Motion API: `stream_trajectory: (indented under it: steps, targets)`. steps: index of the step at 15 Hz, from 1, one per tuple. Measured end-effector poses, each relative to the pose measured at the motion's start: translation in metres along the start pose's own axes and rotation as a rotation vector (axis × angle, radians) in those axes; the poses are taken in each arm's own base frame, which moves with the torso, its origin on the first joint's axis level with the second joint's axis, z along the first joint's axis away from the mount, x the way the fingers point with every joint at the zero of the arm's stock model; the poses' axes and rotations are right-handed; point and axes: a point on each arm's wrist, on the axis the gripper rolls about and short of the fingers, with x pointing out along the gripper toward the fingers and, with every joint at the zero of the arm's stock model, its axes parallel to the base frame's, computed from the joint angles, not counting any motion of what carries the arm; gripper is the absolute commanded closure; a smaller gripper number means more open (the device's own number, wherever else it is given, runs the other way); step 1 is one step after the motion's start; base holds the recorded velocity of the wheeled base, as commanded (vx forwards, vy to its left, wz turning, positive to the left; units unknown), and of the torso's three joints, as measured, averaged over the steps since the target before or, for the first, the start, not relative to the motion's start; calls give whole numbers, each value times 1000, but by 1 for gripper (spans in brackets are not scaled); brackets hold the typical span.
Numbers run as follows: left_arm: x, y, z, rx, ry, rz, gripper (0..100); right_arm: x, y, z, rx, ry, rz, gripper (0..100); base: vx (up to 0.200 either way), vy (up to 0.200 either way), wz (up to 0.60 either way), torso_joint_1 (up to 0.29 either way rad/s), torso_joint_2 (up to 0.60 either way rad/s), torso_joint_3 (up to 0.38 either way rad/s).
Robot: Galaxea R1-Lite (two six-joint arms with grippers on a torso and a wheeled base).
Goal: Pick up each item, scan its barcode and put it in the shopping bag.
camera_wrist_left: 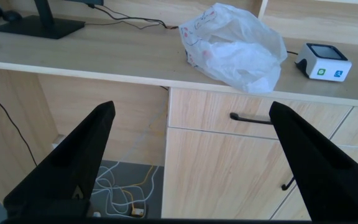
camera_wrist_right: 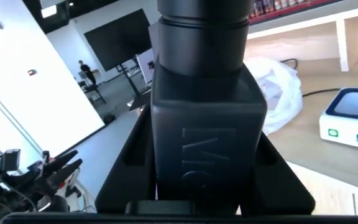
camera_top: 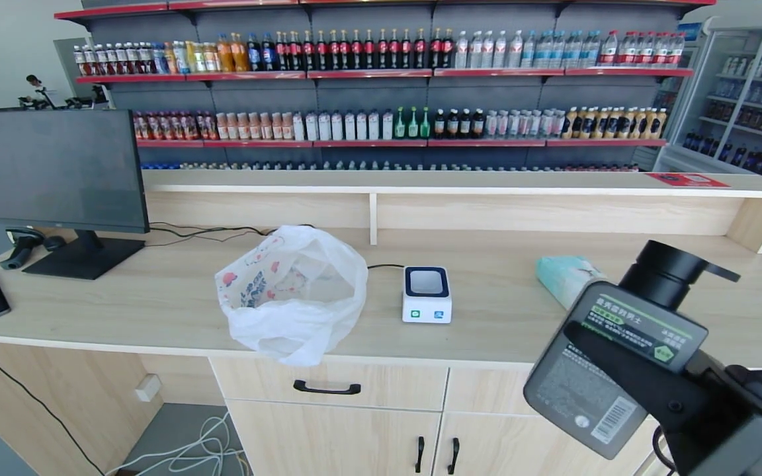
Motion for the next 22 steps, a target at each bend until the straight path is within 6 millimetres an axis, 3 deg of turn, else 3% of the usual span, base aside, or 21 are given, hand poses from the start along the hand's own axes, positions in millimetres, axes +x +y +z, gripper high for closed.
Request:
stream_trajectory:
  steps: [4,11,14,22]
  targets:
    - [0,0,0,0,0,0,0,-7,31,-5,119,51,182,100,0,0,0,0,0,0]
    - [0,0,0,0,0,0,0,-6,51,-10,237,100,288,100,0,0,0,0,0,0]
    - [0,0,0,0,0,0,0,4,59,-5,302,73,305,100,0,0,0,0,0,0]
    - [0,0,0,0,0,0,0,53,77,7,364,-31,336,100,0,0,0,0,0,0]
